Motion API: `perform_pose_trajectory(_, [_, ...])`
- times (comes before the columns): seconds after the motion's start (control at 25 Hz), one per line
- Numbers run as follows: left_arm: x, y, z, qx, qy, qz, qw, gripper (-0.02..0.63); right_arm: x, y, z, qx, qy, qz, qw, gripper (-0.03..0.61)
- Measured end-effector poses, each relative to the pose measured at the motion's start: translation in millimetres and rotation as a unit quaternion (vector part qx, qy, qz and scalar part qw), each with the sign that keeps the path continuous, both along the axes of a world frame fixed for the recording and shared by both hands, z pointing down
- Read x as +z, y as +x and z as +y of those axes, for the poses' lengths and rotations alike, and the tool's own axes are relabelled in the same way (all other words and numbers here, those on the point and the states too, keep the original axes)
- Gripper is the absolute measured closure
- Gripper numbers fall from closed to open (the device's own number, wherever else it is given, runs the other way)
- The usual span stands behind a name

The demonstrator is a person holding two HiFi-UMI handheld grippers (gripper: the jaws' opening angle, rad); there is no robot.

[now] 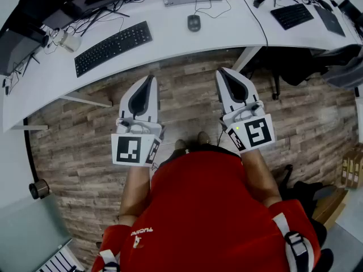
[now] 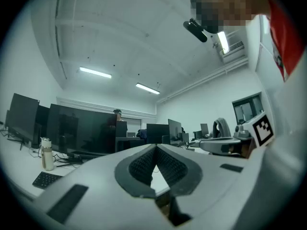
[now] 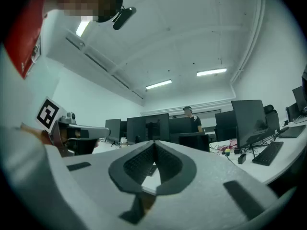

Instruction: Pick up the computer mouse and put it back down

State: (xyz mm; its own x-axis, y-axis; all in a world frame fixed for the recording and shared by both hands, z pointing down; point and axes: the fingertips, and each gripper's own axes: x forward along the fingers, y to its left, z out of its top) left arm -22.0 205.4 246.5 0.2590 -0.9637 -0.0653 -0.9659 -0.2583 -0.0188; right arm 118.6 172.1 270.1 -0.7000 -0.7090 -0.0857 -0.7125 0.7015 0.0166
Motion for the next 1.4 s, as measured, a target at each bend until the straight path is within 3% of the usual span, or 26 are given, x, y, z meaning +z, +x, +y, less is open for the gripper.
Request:
perform_pose_trajectory(0.48, [5.4,4.5,-10.5,-0.012,-0.003,-0.001,0.9999,0.604,9.0,5.9,-11.4,-0.005,-0.014,-0.010,1.000,0.574])
perform_pose_trajectory(1.04, [13.8,44.4,-56.7,-0.036,-0.010,-0.026,0.9990,0.604,20.9,40.9,-55.4,-0.034,-0.016,-0.028,0.999,0.574])
perform_pose_trajectory(1.4, [19.9,22.5,-108.0,-0.033,-0.007,-0.021,0.9992,0.604,30.1,24.4,-105.2,-0.024,-0.021,-0.018,0.999,0.574])
